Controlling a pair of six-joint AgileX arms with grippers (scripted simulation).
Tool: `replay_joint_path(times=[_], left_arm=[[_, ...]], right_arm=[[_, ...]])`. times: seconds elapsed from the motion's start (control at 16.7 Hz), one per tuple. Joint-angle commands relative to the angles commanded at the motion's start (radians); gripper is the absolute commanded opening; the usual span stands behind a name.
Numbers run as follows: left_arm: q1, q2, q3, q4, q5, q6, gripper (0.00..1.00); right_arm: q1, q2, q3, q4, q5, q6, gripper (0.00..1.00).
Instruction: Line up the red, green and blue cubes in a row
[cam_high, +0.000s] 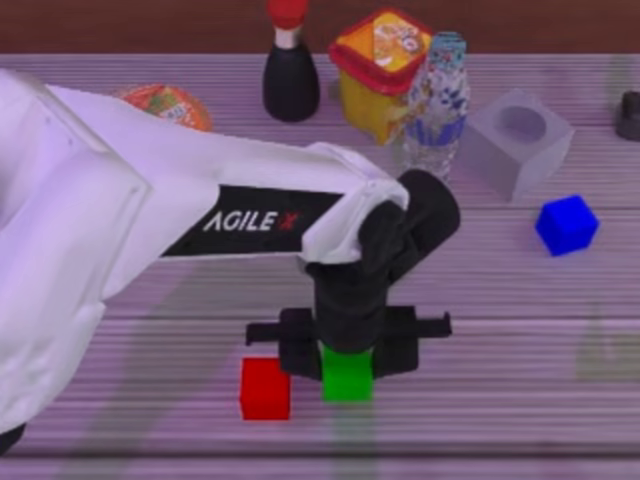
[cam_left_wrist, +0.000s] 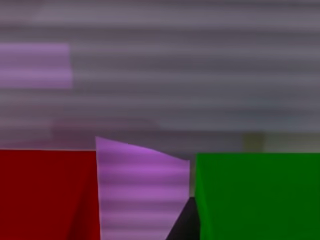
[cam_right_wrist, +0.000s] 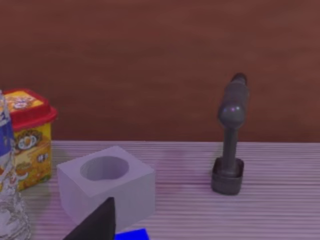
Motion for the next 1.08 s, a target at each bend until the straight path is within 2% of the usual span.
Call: replay_joint_path(times=[0.3,0.9,1.08], left_arm=[[0.0,0.0,0.0,0.0,0.0,0.0,0.98],[0.001,-0.002,0.003,-0.004,0.0,0.0,1.0],[0.006,-0.027,0.05,-0.078,0.0,-0.003,1.0]], right_arm=[[0.0,0.0,0.0,0.0,0.0,0.0,1.0],[0.0,0.0,0.0,0.0,0.0,0.0,1.0],[0.0,0.0,0.0,0.0,0.0,0.0,1.0]])
